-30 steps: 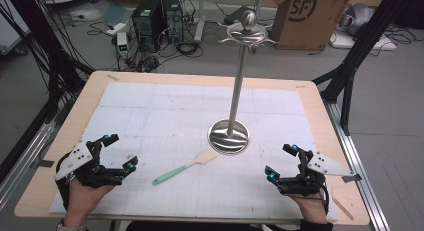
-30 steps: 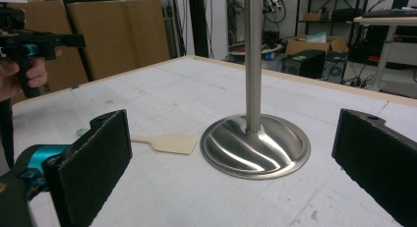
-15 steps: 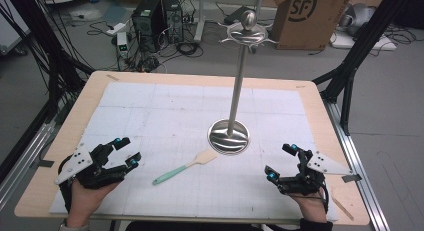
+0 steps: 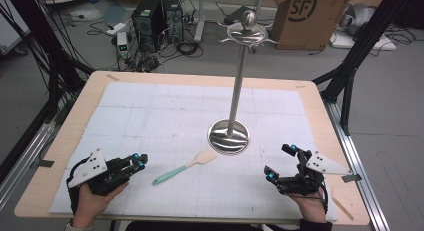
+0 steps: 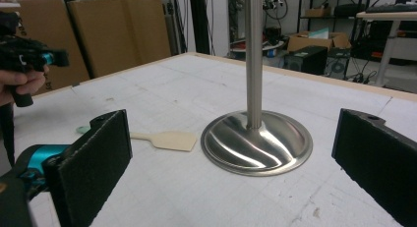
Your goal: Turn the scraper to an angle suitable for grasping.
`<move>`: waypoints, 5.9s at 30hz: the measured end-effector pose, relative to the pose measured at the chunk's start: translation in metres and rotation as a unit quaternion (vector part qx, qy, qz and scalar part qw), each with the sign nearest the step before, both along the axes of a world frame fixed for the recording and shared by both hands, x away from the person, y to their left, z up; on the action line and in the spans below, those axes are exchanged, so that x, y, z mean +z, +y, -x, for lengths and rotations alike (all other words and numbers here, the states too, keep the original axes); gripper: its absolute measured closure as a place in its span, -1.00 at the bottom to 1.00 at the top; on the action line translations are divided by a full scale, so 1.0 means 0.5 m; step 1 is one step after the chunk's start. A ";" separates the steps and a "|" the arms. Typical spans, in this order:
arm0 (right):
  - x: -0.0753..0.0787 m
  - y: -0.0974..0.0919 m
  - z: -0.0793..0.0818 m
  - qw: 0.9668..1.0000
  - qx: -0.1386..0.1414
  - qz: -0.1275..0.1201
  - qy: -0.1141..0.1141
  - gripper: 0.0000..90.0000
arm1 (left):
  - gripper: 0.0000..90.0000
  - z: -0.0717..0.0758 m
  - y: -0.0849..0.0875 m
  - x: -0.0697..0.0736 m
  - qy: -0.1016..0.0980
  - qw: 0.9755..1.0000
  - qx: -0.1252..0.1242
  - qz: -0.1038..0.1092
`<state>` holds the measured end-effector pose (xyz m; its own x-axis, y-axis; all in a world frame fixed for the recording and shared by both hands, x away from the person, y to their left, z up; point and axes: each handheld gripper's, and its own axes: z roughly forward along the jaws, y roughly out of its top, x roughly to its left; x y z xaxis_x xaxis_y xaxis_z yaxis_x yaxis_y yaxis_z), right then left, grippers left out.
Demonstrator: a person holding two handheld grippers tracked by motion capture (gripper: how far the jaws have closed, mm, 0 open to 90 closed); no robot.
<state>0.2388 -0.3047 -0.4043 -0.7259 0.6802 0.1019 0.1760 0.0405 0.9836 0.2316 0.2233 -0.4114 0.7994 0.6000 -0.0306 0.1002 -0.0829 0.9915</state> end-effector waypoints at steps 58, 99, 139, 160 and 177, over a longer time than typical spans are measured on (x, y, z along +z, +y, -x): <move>-0.006 0.007 -0.002 1.000 0.013 -0.005 0.014 -0.99 | 1.00 -0.096 -0.103 -0.078 0.190 0.964 0.057 -0.177; -0.004 0.003 -0.002 1.000 0.020 -0.019 0.012 -0.99 | 1.00 -0.208 -0.275 -0.075 0.217 0.960 0.016 -0.178; -0.007 0.008 -0.003 1.000 0.023 -0.012 0.015 -0.99 | 1.00 -0.019 -0.184 -0.080 0.201 0.958 -0.104 -0.177; -0.003 0.020 -0.002 0.999 0.029 -0.009 0.013 -0.99 | 1.00 -0.058 -0.032 -0.081 0.221 0.962 0.052 -0.149; -0.003 0.024 -0.007 0.999 0.031 -0.005 0.014 -0.99 | 1.00 -0.118 -0.091 -0.081 0.216 0.962 0.059 -0.156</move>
<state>0.2425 -0.2925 -0.4056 -0.7630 0.6334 0.1294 0.2006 0.0417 0.9788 0.2905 0.1777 -0.4516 0.6780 0.7197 -0.1496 0.5250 -0.3316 0.7838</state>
